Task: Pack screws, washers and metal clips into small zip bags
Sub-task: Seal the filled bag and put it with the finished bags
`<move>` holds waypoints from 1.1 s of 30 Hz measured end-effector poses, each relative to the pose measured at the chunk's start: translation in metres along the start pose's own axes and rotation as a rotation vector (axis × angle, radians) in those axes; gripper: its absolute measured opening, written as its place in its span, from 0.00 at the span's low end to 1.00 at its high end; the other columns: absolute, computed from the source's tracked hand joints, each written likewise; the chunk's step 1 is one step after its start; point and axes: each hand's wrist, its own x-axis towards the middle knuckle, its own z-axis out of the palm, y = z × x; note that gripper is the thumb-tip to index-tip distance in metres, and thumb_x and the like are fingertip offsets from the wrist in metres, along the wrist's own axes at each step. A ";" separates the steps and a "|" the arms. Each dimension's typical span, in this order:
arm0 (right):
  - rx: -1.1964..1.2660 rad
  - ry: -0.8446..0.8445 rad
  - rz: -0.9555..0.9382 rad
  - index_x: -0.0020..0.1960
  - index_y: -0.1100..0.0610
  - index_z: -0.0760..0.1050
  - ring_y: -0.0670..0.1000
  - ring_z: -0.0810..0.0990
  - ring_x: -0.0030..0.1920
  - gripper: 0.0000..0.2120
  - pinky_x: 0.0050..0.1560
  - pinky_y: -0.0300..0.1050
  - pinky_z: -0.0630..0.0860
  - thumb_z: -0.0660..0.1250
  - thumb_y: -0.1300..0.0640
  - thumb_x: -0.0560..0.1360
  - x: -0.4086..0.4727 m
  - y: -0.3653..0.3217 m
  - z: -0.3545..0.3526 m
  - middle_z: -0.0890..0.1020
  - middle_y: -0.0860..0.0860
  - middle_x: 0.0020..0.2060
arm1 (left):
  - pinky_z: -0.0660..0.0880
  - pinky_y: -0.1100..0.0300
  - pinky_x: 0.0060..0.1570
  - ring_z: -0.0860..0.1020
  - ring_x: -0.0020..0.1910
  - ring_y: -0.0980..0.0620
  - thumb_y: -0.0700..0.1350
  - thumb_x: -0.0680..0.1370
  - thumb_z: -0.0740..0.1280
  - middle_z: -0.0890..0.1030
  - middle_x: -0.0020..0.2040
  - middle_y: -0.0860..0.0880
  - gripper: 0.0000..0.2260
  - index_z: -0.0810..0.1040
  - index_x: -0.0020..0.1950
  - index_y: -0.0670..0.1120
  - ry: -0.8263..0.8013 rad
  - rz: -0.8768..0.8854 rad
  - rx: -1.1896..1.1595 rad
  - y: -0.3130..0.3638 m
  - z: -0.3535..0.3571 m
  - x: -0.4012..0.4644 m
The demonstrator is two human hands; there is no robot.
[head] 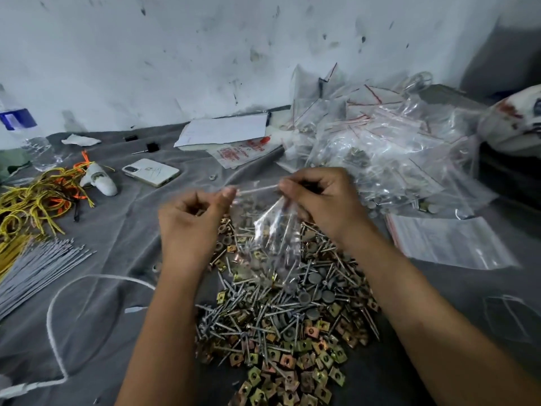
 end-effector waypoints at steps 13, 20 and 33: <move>-0.907 0.102 0.359 0.33 0.54 0.77 0.41 0.75 0.29 0.17 0.34 0.38 0.70 0.76 0.46 0.73 -0.011 0.035 -0.190 0.81 0.47 0.30 | 0.48 0.34 0.80 0.46 0.83 0.36 0.57 0.85 0.58 0.50 0.86 0.48 0.25 0.59 0.82 0.59 -0.793 0.337 1.008 -0.007 0.257 0.014; -1.134 -0.275 0.486 0.35 0.52 0.76 0.46 0.74 0.29 0.25 0.27 0.42 0.65 0.76 0.31 0.65 -0.052 0.014 -0.161 0.77 0.48 0.29 | 0.38 0.29 0.76 0.37 0.82 0.35 0.62 0.83 0.58 0.36 0.85 0.51 0.33 0.45 0.84 0.62 -0.864 0.248 1.051 -0.030 0.268 0.026; -0.489 0.185 0.438 0.30 0.56 0.79 0.44 0.71 0.23 0.18 0.29 0.39 0.67 0.75 0.52 0.76 -0.062 0.019 -0.177 0.77 0.50 0.23 | 0.78 0.54 0.47 0.83 0.49 0.39 0.55 0.82 0.66 0.84 0.46 0.39 0.20 0.81 0.49 0.36 -0.677 -0.100 0.555 0.032 0.242 -0.040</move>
